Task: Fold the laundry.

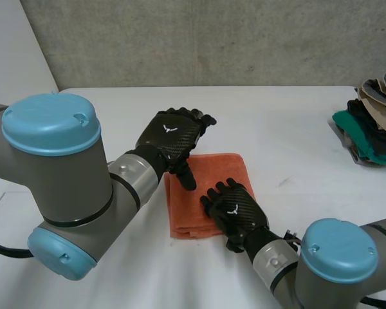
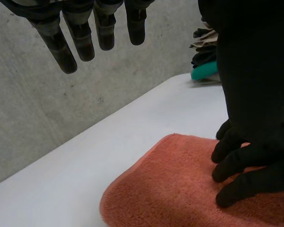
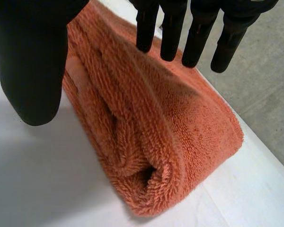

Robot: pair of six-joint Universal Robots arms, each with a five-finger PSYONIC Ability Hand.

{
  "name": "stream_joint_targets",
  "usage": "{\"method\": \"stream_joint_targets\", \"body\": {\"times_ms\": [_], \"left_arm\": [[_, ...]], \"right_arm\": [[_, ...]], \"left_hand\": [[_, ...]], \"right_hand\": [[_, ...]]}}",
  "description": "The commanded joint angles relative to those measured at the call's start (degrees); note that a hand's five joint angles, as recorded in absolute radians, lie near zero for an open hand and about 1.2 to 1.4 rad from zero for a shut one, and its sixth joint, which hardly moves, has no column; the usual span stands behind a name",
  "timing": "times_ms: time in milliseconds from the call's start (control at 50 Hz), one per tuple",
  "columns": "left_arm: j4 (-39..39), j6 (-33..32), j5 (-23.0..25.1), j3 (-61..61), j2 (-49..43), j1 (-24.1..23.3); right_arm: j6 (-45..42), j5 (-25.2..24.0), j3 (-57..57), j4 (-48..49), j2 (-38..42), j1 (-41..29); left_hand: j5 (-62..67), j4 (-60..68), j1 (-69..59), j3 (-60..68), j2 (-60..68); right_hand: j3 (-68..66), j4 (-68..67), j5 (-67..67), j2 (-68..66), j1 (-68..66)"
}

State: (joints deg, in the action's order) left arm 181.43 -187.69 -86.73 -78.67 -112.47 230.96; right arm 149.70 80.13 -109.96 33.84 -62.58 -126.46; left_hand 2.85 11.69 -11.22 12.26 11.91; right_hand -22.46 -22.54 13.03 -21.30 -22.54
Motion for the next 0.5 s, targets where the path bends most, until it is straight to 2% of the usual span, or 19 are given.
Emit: {"method": "stream_joint_targets", "body": {"times_ms": [20, 500], "left_arm": [[0.1, 0.8, -0.5, -0.1, -0.1, -0.4], [0.6, 0.8, -0.5, -1.1, -0.1, -0.2]], "right_arm": [[-3.3, 0.6, 3.4, 3.1, 4.8, 0.1], [-3.4, 1.8, 13.1, 3.0, 9.8, 0.2]], "left_hand": [[0.4, 1.6, -2.0, 1.0, 1.3], [0.4, 1.6, -2.0, 1.0, 1.3]], "right_hand": [[-10.8, -10.7, 10.2, -12.0, -10.7], [-13.2, -13.1, 12.6, -14.4, -13.1]]}}
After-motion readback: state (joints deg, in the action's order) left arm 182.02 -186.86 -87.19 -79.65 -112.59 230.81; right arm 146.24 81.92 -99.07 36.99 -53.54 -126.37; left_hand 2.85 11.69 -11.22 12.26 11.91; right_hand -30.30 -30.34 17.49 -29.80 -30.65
